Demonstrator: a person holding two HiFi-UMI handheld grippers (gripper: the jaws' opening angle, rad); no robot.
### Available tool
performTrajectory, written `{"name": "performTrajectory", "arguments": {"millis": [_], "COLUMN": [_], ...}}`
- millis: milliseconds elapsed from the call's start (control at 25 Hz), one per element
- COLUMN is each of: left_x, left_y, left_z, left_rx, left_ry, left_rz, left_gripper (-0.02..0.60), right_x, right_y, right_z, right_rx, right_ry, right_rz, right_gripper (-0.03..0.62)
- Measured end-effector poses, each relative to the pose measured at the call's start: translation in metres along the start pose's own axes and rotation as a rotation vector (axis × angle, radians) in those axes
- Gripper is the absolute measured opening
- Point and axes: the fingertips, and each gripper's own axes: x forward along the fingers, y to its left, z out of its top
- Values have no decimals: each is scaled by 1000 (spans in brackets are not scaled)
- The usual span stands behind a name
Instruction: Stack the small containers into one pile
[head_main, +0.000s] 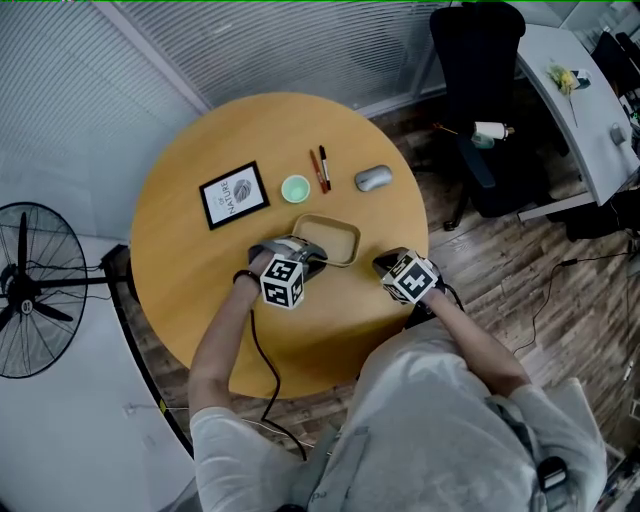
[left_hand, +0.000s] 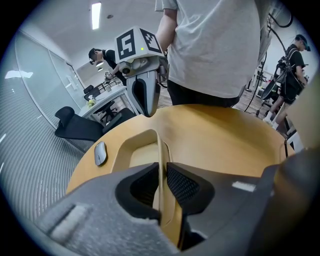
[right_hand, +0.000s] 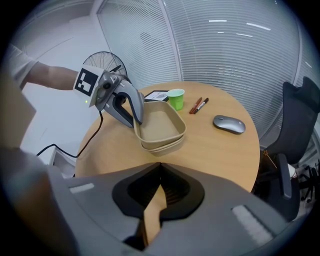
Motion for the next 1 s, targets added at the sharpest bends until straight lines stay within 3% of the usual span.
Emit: {"name": "performTrajectory", "arguments": {"millis": [280, 520, 800, 1000], "left_x": [0, 2, 2, 3], "left_y": [-2, -3, -8, -12], "left_z": [1, -1, 7, 1], "left_rx": [19, 12, 61, 25], "left_ry": [-9, -10, -15, -8], "left_rz": [25, 24, 45, 10], "left_gripper": [49, 94, 25, 29], "right_x": [5, 7, 7, 9], "right_y": [4, 8, 6, 10], "right_z": [-2, 1, -3, -2], "right_rx": [-2, -15, -9, -21], "right_ry": [10, 9, 8, 14], "right_rz": [8, 11, 7, 19], "right_gripper": [1, 0, 1, 1]}}
